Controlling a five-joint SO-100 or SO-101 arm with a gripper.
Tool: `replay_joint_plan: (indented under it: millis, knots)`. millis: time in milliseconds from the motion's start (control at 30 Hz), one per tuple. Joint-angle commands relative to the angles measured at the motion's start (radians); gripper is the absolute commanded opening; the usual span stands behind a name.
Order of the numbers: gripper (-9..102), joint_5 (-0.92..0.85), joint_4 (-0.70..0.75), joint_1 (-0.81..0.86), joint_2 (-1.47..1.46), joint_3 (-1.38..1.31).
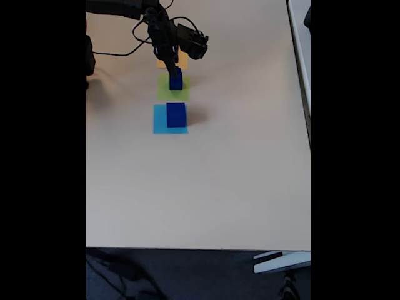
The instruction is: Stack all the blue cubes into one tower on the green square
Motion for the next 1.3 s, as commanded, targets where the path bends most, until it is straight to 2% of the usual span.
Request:
replay_joint_plan:
  millis: [0, 1067, 1267]
  knots:
    - [23, -0.014, -0.017, 0.005, 0.011, -0.006]
    - [20, -0.041, -0.02, 0.023, 0.009, 0.003]
    - [16, -0.046, -0.02, 0.026, 0.009, 0.003]
